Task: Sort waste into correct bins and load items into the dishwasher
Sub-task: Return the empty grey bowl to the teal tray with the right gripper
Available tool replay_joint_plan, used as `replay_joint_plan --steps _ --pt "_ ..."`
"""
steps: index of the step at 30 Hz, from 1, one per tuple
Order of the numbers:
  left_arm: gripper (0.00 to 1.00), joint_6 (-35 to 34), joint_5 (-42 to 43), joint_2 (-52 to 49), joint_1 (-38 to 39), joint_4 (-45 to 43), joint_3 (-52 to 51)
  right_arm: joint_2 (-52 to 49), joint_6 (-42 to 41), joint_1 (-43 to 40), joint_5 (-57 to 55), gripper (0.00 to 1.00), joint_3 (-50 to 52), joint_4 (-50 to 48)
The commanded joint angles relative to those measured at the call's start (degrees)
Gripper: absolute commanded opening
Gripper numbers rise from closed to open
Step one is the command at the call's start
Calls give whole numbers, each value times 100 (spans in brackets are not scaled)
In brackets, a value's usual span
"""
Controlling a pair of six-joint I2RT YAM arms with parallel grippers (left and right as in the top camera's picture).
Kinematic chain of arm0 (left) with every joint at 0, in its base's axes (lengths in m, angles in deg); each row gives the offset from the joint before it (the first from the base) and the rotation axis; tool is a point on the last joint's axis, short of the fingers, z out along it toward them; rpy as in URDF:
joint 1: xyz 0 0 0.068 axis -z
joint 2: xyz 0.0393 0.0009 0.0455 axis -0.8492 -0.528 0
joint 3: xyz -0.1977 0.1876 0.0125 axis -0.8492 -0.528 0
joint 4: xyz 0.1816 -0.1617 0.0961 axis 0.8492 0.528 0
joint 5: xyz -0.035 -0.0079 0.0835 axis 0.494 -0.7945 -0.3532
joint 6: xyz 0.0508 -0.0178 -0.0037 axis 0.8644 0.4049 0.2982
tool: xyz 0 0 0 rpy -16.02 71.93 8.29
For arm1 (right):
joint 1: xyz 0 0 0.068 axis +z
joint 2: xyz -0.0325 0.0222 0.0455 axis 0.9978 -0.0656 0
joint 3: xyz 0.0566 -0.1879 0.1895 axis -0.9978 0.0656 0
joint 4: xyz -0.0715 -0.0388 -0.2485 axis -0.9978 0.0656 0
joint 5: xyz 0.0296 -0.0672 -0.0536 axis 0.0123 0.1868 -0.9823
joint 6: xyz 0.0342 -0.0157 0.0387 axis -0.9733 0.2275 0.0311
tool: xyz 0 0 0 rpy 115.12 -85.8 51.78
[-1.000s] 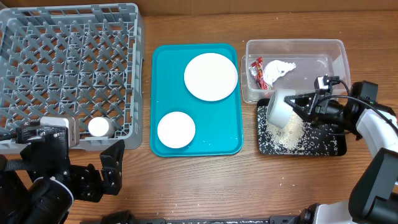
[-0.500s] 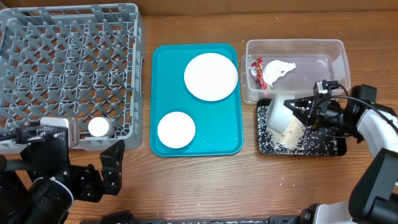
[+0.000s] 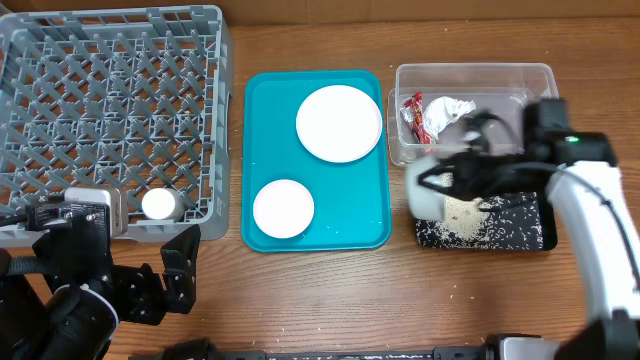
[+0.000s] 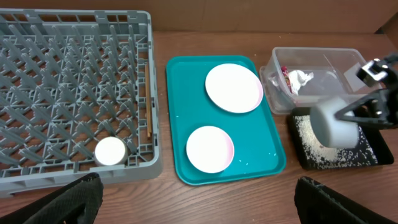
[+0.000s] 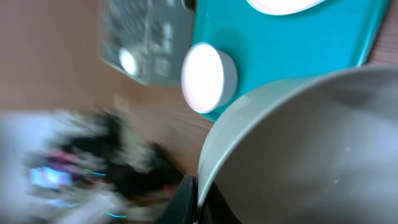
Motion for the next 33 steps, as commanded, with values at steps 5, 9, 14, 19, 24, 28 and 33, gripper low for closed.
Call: replay_joint_plan --steps 5,9,14,19,24,28,33 --pt "100 133 42 -20 31 -9 -22 -284 -1526 2793 -3740 4 -39 -933" --pt "100 133 42 -20 31 -9 -22 -787 -1921 3622 -4900 4 -39 -1572" --pt "100 133 42 -20 31 -9 -22 -1373 -1919 4028 -5294 4 -39 -2293" --pt "100 133 42 -20 31 -9 -22 -1613 -1825 4037 -5311 47 -70 -2457" --pt "100 133 42 -20 31 -9 -22 -1360 -1816 4037 -5147 54 -660 -1537" --pt "100 133 42 -20 31 -9 -22 -922 -1818 4037 -4712 54 -1187 -922" --pt "100 133 42 -20 31 -9 -22 -385 -2044 4037 -4489 59 -1427 -903"
